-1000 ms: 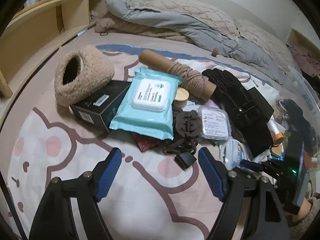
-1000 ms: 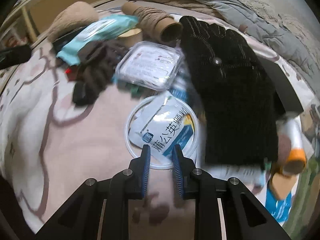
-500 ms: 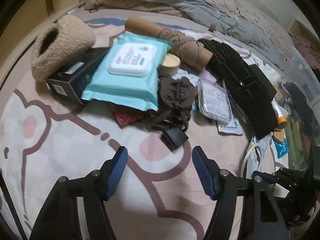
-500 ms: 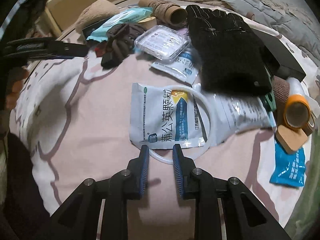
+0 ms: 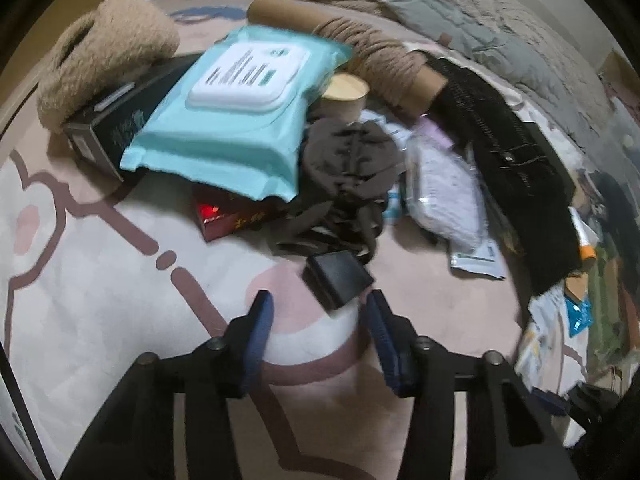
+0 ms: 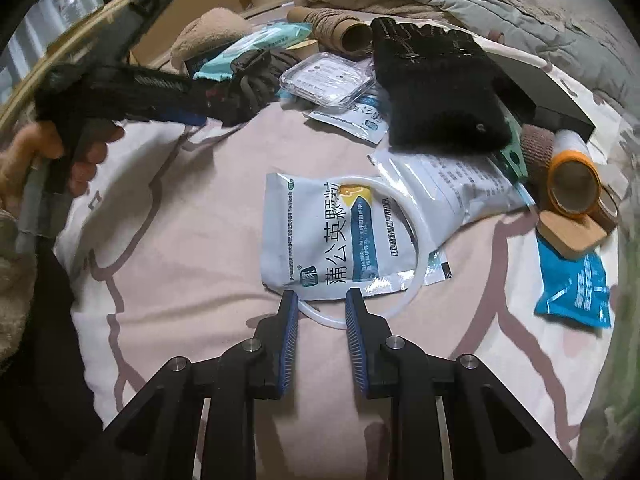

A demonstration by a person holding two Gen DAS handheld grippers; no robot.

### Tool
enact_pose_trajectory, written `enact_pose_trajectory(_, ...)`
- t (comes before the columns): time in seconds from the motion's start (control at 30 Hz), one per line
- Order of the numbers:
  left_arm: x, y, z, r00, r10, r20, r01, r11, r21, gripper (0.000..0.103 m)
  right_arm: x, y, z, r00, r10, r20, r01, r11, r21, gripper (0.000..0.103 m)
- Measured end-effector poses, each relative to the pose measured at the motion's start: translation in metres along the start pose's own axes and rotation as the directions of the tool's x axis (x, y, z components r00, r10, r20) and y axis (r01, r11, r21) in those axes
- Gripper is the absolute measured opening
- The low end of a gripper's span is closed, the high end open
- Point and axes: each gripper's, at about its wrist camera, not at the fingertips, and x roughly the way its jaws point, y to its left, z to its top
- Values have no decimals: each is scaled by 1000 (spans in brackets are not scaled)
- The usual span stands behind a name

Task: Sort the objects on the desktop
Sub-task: 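Move the right tool to the white ring tube packet on the sheet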

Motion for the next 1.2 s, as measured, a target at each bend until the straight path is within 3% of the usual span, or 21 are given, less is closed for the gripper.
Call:
enact_pose_trajectory(0.23,-4,6,-2,1000,-22,6,22,1000,-11,17,-14,-15,-22,993,73,97,-88,983,159,25)
enact_pose_trajectory(0.37,-8,4,-9,999,-42,-6,42,999,6,12,-21,-15,-36,989,73,132,-100,972,213,25)
enact_pose_trajectory(0.7,-24,-9,-27,997,-80,-11,80,994,78,9,-32,5,-52,993,-22,113,0,982,189,25)
enact_pose_trajectory(0.83,-25,-9,-23,997,-71,12,70,995,64,9,-29,-2,-60,995,-2,104,-23,970,243,25)
enact_pose_trajectory(0.97,-23,-8,-11,995,-79,57,77,996,34,46,-31,-5,-64,992,16,121,-49,961,272,25)
enact_pose_trajectory(1.2,-1,-7,0,998,-22,62,22,1000,7,46,-30,-3,-64,993,8,118,-40,963,267,25)
